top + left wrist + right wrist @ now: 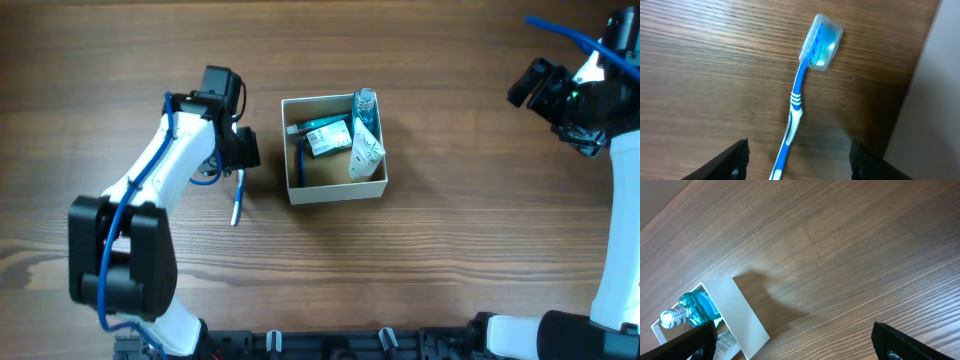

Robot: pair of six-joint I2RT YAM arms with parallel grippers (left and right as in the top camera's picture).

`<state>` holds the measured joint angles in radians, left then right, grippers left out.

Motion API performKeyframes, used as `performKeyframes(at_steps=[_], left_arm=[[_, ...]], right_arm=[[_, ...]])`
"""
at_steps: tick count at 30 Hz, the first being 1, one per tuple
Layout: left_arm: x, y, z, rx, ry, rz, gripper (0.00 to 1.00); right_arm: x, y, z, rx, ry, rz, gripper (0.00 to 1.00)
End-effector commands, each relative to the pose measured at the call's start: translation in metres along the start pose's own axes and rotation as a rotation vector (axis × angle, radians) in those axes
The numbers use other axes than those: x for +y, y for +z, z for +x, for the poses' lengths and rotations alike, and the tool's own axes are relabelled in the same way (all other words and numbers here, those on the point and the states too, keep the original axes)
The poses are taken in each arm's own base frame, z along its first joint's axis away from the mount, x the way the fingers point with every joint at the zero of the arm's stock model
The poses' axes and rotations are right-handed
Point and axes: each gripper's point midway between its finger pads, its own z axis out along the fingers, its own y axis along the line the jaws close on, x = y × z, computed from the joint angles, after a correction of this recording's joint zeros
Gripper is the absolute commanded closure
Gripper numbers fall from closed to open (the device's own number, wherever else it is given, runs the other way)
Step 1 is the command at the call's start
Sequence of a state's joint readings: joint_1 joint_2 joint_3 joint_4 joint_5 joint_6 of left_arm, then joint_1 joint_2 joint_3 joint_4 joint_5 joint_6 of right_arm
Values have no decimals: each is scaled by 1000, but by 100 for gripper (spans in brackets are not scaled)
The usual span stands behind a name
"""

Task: Pack container
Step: 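Move the left gripper to the blue toothbrush and grasp it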

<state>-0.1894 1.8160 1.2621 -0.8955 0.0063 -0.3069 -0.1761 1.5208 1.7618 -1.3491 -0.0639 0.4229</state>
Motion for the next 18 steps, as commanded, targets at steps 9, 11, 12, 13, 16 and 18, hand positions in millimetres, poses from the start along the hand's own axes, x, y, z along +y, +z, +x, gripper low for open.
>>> performKeyframes(at_steps=[9,11,12,13,16,18], left_arm=[[0,56,10,115,38,-16,52],[0,58,9,117,39,-16,68],[0,57,9,115,38,-16,79],[1,57,9,115,37,-19,84],[3,55,10,119,35,-25,96],[5,46,10,113,32,-27,96]], right_arm=[[1,-1,-1,-1,12,-9,0],[1,-1,-1,-1,12,-9,0],[1,-1,-1,-1,12,-9,0],[1,-1,-1,-1,12,-9,0],[1,-1,-1,-1,12,-9,0],[1,-1,-1,-1,12,-9,0]])
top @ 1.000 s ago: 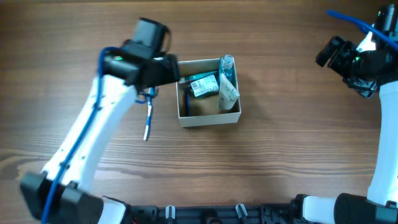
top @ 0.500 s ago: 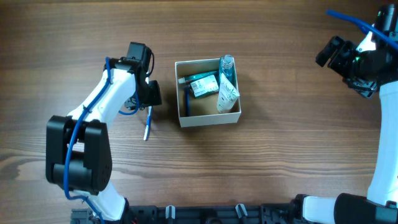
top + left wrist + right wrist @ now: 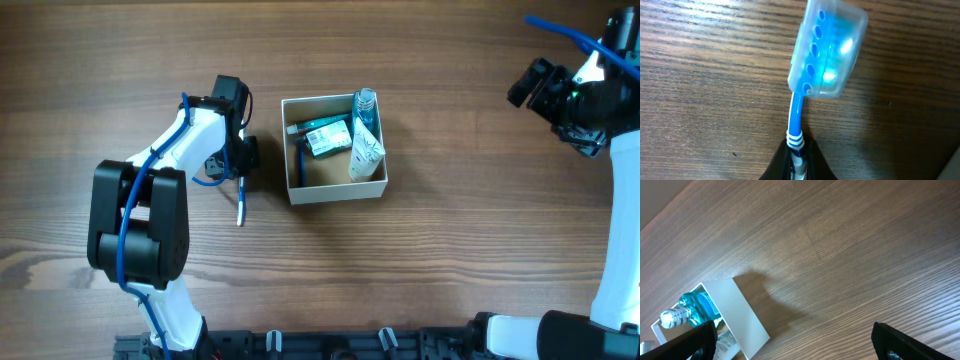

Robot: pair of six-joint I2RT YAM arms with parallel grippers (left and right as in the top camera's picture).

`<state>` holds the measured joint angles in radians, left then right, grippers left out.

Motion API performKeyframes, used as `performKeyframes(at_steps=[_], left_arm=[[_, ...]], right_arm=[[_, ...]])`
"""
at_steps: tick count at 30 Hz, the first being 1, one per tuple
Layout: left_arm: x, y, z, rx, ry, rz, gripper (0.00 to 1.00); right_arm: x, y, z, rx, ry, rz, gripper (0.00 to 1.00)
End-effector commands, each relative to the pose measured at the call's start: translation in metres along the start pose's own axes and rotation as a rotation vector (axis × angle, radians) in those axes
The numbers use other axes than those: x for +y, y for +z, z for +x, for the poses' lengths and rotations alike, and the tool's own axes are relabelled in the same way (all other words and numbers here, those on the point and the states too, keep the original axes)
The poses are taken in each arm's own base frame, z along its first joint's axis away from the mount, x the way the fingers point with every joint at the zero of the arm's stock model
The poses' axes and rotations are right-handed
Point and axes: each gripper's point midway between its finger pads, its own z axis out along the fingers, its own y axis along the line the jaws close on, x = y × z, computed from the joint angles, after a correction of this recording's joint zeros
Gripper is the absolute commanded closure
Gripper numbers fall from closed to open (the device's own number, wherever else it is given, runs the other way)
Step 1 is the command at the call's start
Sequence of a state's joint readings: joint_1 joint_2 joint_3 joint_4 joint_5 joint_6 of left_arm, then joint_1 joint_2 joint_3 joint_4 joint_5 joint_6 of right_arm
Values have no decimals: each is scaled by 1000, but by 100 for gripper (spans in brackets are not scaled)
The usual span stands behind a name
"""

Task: Pack container
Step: 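Move the left gripper to the blue toothbrush and grasp it, then carry the toothbrush into the box and release it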

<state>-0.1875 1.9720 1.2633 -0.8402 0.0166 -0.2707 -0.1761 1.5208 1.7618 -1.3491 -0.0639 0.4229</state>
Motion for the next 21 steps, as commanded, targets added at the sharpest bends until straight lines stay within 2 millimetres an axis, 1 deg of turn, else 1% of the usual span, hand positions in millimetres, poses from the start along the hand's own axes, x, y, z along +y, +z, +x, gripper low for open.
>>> performKeyframes(at_steps=[1,2,3,5,7,9,12,14,17,19,21], left_arm=[[3,-9,4,8,-2,2,96],[4,-16,3,-4,-4,6,96],[3,-27,2,-24,-4,13,96],[0,-69,-4,-108,-7,43,96],[-3,-99,-7,-173,-14,74,96],[-9,-141,-8,-279,-66,146,96],[-12,-174,-7,-372,-127,207,96],[-20,-185,-8,-405,-155,243,96],[-47,-185,-14,-426,-191,299,96],[-73,-182,-18,-439,-181,341,96],[-98,-176,-18,-445,-128,365,96]], right_arm=[[1,-1,-1,-1,12,-9,0],[1,-1,-1,-1,12,-9,0],[1,-1,-1,-1,12,-9,0],[1,-1,-1,-1,12,-9,0],[1,-1,-1,-1,12,-9,0],[1,-1,-1,-1,12,-9,0],[1,-1,-1,-1,12,-9,0],[1,-1,-1,-1,12,-9,0],[1,-1,-1,-1,12,-9,0],[1,-1,-1,-1,12,-9,0],[1,-1,-1,-1,12,-9,0]])
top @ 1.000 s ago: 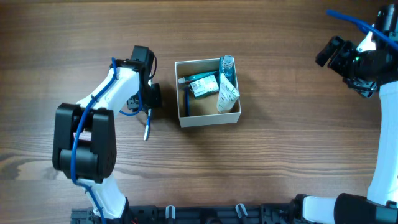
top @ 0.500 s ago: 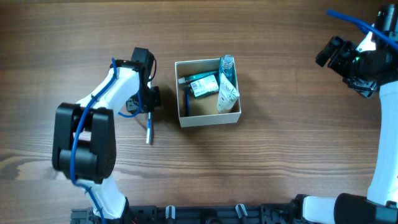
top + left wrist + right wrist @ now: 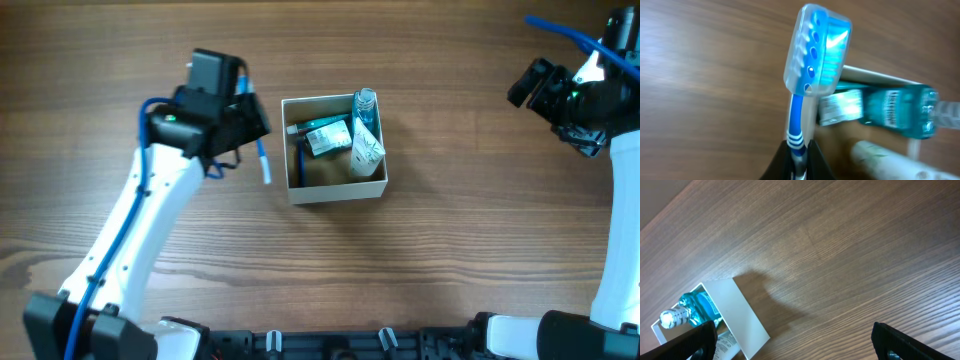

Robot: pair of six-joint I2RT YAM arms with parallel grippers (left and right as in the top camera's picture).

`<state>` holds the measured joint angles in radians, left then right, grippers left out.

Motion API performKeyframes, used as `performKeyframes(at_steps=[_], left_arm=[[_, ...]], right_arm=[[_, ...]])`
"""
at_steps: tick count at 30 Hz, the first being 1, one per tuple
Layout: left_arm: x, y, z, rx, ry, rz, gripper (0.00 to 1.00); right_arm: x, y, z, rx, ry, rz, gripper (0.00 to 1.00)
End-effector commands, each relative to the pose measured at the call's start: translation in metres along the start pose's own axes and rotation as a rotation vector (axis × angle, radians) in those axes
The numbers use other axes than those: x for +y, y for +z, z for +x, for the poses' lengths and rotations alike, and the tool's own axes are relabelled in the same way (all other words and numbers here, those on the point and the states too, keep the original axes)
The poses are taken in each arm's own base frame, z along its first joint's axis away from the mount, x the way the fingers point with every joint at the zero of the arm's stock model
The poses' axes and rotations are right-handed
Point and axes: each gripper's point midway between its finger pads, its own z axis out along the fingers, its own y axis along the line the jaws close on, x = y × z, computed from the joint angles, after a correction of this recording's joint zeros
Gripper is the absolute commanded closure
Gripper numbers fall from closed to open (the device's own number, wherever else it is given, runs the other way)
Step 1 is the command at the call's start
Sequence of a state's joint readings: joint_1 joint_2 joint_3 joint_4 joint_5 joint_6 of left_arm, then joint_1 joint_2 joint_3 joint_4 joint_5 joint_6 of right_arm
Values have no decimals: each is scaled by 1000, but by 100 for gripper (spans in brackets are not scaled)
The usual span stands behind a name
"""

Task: Pack container
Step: 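Carry the toothbrush into the box and release it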

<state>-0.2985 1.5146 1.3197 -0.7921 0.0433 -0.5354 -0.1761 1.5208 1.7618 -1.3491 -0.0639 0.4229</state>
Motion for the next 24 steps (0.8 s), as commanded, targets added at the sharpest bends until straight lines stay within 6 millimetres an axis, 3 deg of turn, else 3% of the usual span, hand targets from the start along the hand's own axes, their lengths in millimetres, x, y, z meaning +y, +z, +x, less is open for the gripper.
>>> performKeyframes(at_steps=[1,5,10,14,16,18,19,21,23,24], left_arm=[[-41,22,17,31,8,68,96],[-54,48,28,47,47,60,96],[-44,87,47,123,57,-2,96],[-45,96,58,173,56,7,95],[-45,96,60,181,59,4,89],[-46,94,60,179,60,8,58],[-47,92,59,174,60,12,35],[-50,82,53,153,58,28,24],[-54,57,40,104,55,62,13],[-57,40,31,68,65,86,0]], right_arm=[[1,-1,-1,-1,12,-9,0],[1,-1,-1,-1,12,-9,0],[1,-1,-1,-1,12,-9,0],[1,-1,-1,-1,12,-9,0],[1,-1,-1,-1,12,-9,0],[1,-1,-1,-1,12,-9,0],[1,-1,-1,-1,12,-9,0],[1,-1,-1,-1,12,-9,0],[1,-1,-1,-1,12,-9,0],[1,-1,-1,-1,12,-9,0]])
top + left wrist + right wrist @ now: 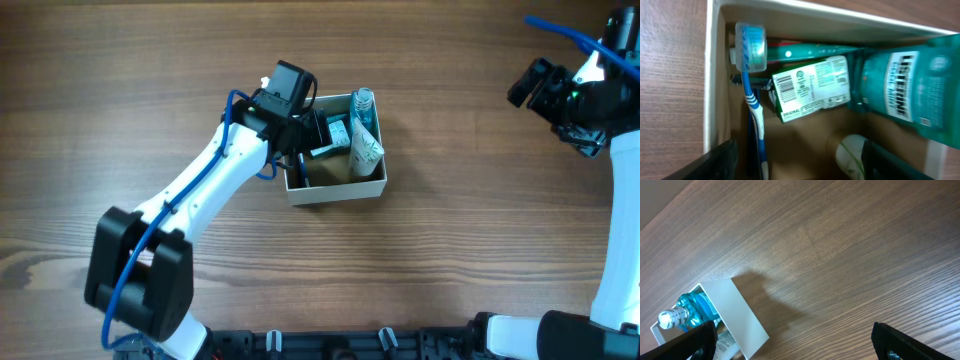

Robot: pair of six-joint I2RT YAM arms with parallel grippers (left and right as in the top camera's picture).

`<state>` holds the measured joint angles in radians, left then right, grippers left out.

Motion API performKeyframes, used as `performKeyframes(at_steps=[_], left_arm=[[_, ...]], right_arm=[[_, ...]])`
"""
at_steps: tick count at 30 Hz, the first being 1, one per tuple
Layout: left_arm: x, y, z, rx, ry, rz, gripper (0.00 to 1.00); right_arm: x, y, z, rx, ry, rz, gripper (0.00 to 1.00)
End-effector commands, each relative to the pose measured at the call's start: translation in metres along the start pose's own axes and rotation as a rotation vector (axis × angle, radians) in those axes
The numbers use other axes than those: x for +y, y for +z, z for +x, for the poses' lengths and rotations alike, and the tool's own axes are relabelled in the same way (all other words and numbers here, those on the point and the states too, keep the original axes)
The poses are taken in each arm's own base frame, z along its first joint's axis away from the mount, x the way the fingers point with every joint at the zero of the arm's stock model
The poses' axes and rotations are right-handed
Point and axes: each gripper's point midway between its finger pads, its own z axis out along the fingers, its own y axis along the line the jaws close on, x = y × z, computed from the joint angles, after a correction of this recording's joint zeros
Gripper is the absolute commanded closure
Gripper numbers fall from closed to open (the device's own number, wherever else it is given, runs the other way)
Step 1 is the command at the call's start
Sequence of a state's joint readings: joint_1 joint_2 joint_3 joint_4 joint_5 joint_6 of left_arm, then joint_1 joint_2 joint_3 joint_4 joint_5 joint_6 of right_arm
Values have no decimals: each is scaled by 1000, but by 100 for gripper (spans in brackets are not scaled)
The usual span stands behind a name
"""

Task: Pack container

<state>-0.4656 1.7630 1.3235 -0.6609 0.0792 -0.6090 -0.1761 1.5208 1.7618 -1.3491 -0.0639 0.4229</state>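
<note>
The white cardboard box point(340, 190) stands mid-table. Inside it, a blue toothbrush point(754, 105) with a clear cap over its head lies along the left wall point(712, 75). My left gripper point(300, 135) hangs over the box's left part, open point(800, 167), its fingers spread wide and nothing between them. A teal mouthwash bottle point(900, 85), a green-and-white packet point(812, 87) and a white tube point(852, 152) share the box. My right gripper point(540, 85) is open far off at the right, high over the table.
The right wrist view shows the box's white outer wall point(742, 315) and the bottle's cap end point(667, 320) at lower left, with bare wood around. The right arm's base point(620, 250) runs along the table's right edge.
My left gripper was shut on the toothbrush, held in the air just left of the box. Now it is over the box and open, and the toothbrush lies inside along the left wall.
The toothbrush lay on the table left of the box with my left gripper open over it. Then the gripper was shut on its handle, then it held the brush raised beside the box. Now the brush is in the box, let go. The right arm stayed still.
</note>
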Motion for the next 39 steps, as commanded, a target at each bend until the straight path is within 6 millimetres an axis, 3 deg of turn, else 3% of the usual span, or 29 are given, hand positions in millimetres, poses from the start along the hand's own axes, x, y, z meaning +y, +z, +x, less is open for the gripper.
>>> performKeyframes(at_steps=[1,7,8,10,16,17,19,25,28,34,39], left_arm=[[-7,-67,-25,-140,16,74,0],[32,-180,-44,-399,18,18,0],[38,-211,-43,-467,44,28,0],[42,-250,-36,-550,85,52,0],[51,-324,-2,-707,97,137,0],[63,-331,12,-708,120,100,0],[77,-333,33,-677,135,66,0],[110,-327,62,-629,117,-43,0],[135,-297,63,-626,96,-112,0],[152,-229,58,-739,142,-20,0],[168,-173,74,-790,156,26,0]], right_arm=[[1,-1,-1,-1,12,-9,0],[1,-1,-1,-1,12,-9,0],[1,-1,-1,-1,12,-9,0],[1,-1,-1,-1,12,-9,0],[1,-1,-1,-1,12,-9,0],[1,-1,-1,-1,12,-9,0],[1,-1,-1,-1,12,-9,0],[1,-1,-1,-1,12,-9,0],[1,-1,-1,-1,12,-9,0],[1,-1,-1,-1,12,-9,0],[1,-1,-1,-1,12,-9,0]])
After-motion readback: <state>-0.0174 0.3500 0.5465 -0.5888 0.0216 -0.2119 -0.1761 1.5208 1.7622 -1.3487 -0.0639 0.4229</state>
